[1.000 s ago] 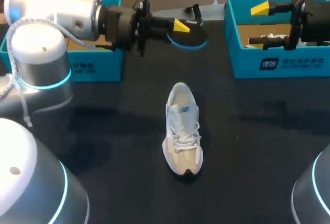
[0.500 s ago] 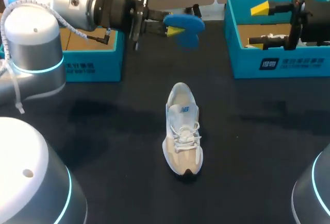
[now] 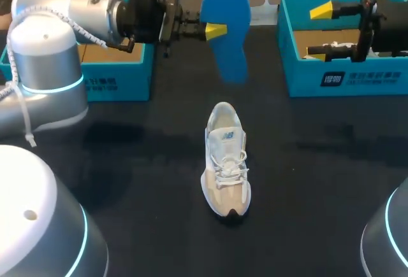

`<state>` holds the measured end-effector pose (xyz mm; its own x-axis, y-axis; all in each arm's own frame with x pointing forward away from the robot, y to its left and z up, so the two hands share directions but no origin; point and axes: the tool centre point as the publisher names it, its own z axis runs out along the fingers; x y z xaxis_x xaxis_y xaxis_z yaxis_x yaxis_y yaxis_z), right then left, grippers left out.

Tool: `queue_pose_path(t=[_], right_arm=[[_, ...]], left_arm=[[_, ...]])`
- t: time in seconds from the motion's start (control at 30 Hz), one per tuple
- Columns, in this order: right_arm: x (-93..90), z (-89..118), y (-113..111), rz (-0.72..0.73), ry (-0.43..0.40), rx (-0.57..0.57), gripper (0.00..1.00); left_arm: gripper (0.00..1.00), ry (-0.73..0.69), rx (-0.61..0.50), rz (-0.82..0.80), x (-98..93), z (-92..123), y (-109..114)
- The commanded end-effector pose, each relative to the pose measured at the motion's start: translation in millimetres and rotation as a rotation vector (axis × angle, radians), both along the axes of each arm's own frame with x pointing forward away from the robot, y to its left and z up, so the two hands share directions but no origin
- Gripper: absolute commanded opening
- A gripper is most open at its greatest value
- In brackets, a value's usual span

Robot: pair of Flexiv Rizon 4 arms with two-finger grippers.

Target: Take the shoe out of the shoebox, open the shoe tongue, remove and reinsert the insole, then place the shoe into the shoebox

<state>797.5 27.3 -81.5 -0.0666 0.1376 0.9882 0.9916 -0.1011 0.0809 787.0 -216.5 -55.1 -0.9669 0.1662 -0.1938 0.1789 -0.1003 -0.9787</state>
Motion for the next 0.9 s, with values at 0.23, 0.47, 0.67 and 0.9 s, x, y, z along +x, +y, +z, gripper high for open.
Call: queue_pose_path(t=[0.23, 0.47, 0.67, 0.9], right_arm=[[0.9, 0, 1, 0.0, 0.001, -0.001, 1.0], [0.9, 0, 1, 0.0, 0.001, -0.001, 1.0], [0.9, 0, 1, 0.0, 0.001, -0.001, 1.0], [0.9, 0, 1, 0.0, 0.001, -0.001, 1.0]], left_arm=[[0.0, 0.629, -0.067, 0.084, -3.0, -3, -2], [0.0, 0.826, 0.103, 0.067, -7.9, -10, -4], [0.0, 1.041, 0.181, 0.093, -7.0, -15, -4], [0.0, 1.227, 0.263, 0.104, -7.3, -17, -3]])
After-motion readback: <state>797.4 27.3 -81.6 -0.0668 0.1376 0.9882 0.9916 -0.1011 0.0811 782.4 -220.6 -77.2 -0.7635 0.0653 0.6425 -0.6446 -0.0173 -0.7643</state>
